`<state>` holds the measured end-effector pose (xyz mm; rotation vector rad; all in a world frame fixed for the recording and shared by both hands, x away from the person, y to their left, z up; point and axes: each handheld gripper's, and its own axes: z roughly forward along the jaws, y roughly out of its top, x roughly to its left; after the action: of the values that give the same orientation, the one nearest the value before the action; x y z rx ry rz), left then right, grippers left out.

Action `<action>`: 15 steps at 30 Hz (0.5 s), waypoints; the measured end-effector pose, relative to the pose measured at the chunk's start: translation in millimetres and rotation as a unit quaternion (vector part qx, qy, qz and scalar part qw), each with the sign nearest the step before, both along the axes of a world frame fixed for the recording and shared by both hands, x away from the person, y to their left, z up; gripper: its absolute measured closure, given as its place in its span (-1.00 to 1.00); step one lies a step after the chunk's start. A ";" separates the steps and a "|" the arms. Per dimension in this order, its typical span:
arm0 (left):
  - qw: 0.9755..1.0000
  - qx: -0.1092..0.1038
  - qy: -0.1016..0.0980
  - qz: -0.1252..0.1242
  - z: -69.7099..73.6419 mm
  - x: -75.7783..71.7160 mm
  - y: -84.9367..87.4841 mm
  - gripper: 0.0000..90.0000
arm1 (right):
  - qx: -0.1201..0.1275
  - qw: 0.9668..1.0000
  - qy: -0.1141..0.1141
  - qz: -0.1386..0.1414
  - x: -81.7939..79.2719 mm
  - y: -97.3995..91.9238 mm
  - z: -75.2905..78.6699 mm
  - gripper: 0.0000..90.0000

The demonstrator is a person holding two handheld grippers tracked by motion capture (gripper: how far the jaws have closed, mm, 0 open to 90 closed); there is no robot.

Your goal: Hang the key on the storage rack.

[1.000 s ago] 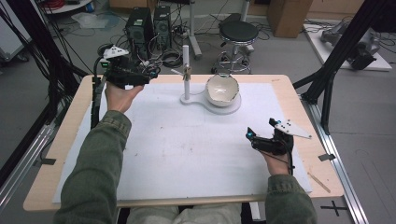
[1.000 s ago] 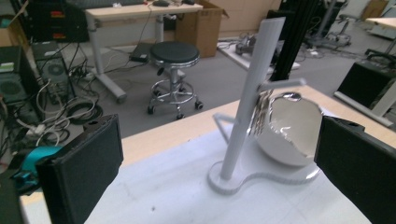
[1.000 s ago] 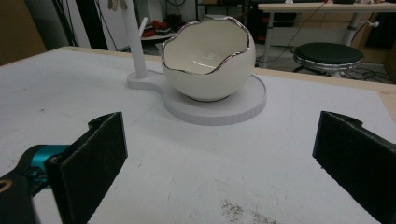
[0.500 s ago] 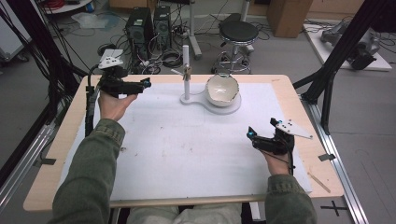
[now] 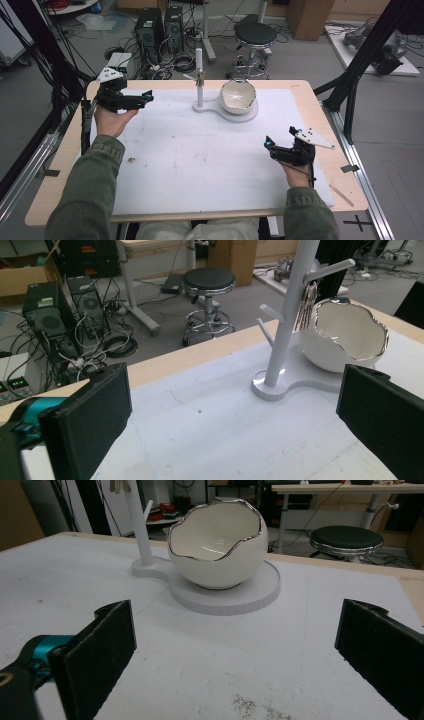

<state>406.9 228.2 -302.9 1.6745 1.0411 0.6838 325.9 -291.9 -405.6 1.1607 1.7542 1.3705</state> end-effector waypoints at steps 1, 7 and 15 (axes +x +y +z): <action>1.000 0.000 0.000 0.000 0.0 0.0 0.0 -0.96 | 0.000 1.000 0.000 0.000 0.0 0.0 0.0 -0.96; 1.000 -0.016 -0.012 0.010 -6.2 -11.8 10.4 -0.96 | 0.000 1.000 -0.001 0.000 -0.2 -0.1 0.0 -0.96; 0.999 -0.026 -0.028 0.024 -27.9 -30.9 26.6 -0.96 | -0.001 1.000 -0.002 0.000 0.2 0.4 -0.2 -0.96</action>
<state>376.0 254.8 -330.8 1.5819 1.0548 0.7254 326.1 -291.5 -405.8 1.1566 1.7525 1.3687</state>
